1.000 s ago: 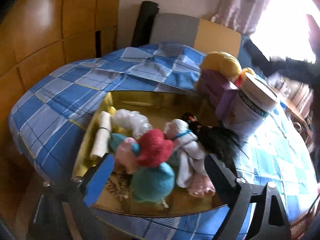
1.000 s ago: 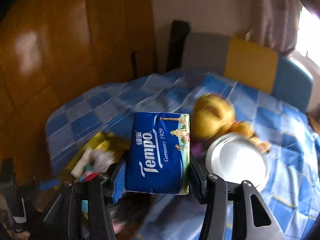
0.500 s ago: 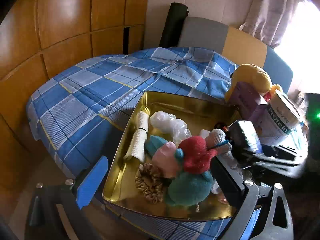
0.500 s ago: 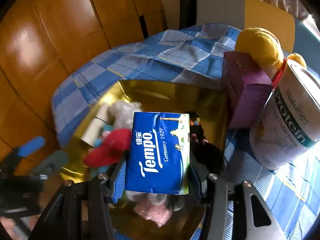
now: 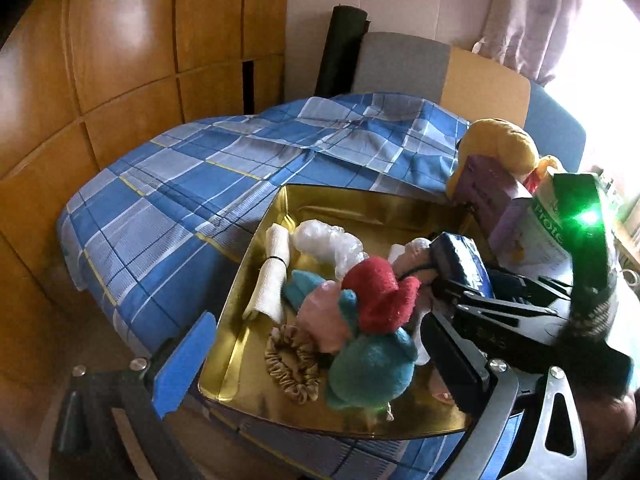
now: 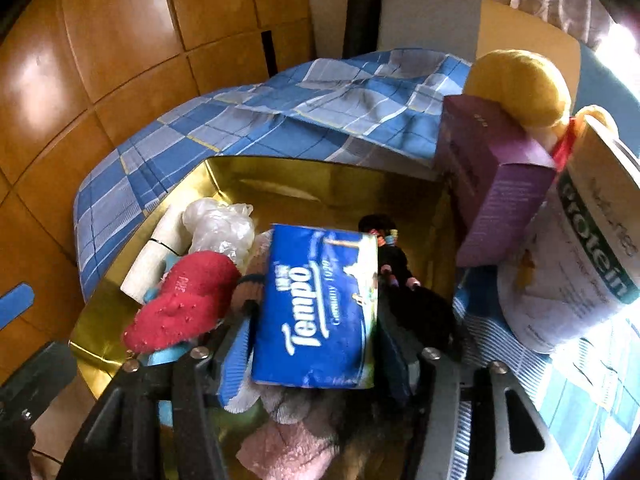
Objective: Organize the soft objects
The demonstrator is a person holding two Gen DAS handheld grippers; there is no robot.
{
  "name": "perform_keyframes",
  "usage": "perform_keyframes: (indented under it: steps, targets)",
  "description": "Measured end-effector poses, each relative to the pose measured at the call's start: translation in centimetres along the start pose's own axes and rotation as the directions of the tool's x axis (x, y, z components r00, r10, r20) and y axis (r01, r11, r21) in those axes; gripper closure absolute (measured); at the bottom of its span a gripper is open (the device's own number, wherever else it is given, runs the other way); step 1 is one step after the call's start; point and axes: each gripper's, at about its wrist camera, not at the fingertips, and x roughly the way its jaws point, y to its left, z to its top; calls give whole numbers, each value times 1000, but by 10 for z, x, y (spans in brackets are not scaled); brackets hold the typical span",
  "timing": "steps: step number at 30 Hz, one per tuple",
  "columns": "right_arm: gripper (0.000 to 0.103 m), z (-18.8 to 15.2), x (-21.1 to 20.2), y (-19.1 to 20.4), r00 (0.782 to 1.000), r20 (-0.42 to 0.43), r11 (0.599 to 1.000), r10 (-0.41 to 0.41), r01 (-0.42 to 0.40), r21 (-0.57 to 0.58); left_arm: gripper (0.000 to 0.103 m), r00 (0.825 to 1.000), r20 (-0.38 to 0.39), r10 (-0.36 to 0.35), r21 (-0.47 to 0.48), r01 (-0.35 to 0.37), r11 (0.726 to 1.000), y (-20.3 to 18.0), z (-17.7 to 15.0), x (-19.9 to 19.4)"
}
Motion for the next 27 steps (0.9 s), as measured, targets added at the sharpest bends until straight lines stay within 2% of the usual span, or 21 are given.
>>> perform_keyframes:
  steps: [4,9,12,17,27]
  targets:
    - [33,-3,-20,0,998,61,1000,3,-4,16,0,1000,10,17,1,-17,1000,0,-1,-2]
    - [32,-10,-45,-7,993,119,998,-19,11,66,0,999,17,32,7,-32,999,-3,-3,-4]
    - [32,-22,-61,-12,985,155,993,-75,59,105,0,999,27,33,8,-33,999,-6,-5,-7]
    - [32,-47,-76,-21,968,160,968,-191,158,194,0,1000,17,9,4,-9,1000,-13,-7,-10]
    - [32,-70,-105,-25,935,212,942,-285,231,244,0,999,39,-14,48,12,999,-38,-13,-19]
